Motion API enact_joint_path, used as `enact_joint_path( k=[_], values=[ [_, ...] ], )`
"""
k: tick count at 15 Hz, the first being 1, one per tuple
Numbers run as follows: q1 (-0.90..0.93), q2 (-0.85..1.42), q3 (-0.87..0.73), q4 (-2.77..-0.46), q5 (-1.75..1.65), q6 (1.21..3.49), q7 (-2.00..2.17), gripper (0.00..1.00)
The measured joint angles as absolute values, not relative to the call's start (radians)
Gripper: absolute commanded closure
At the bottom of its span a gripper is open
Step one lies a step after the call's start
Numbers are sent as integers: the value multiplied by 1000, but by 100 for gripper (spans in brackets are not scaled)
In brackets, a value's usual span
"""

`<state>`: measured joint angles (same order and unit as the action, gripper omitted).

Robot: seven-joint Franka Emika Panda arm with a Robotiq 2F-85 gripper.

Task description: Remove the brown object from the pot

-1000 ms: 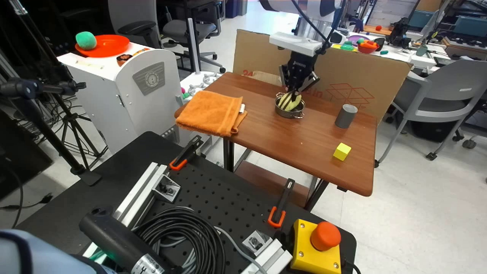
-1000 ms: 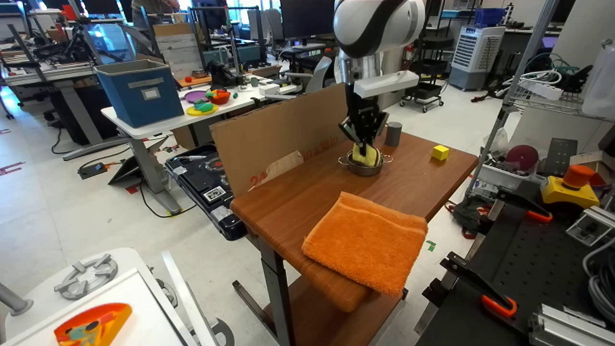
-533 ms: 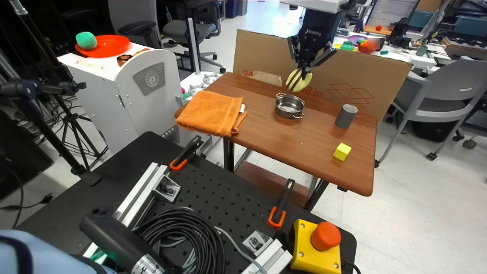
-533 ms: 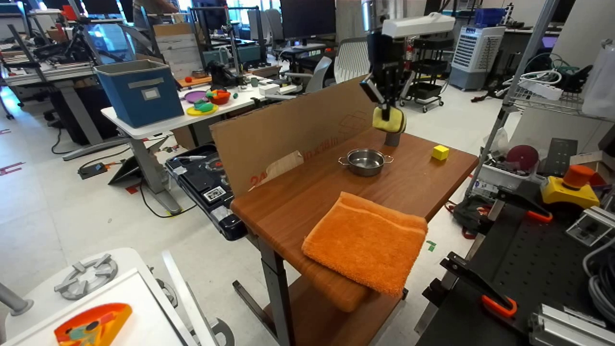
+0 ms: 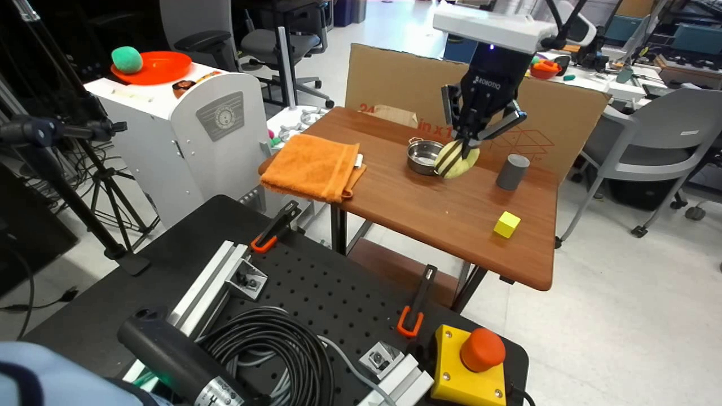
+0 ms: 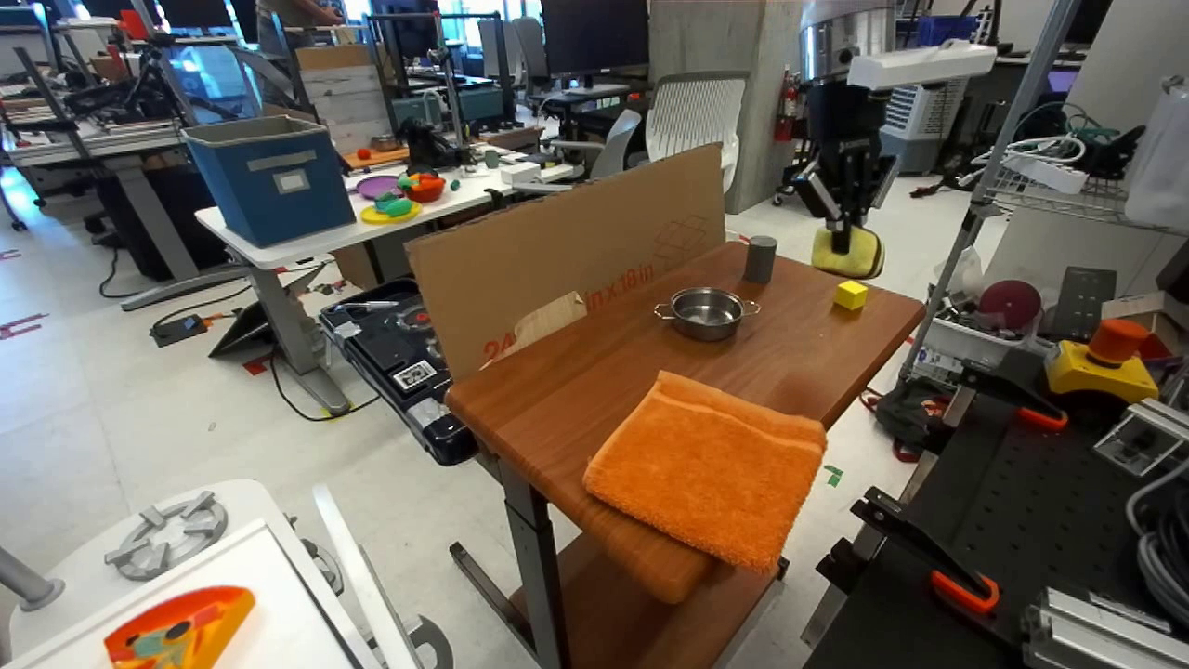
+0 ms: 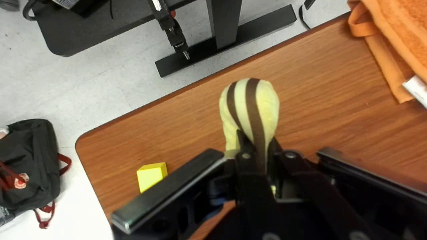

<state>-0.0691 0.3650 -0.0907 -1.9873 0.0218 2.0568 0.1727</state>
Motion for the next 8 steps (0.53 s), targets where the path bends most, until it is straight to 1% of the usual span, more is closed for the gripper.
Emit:
enact_joint_path(
  k=[5, 6, 7, 8],
  values=[
    [-84, 424, -99, -2044, 22, 2218, 173, 97],
    [-83, 440, -98, -2049, 21, 2248, 173, 64],
    [-79, 457, -97, -2051, 21, 2277, 173, 63],
    [-74, 473, -96, -2051, 20, 2302, 173, 57]
  ],
)
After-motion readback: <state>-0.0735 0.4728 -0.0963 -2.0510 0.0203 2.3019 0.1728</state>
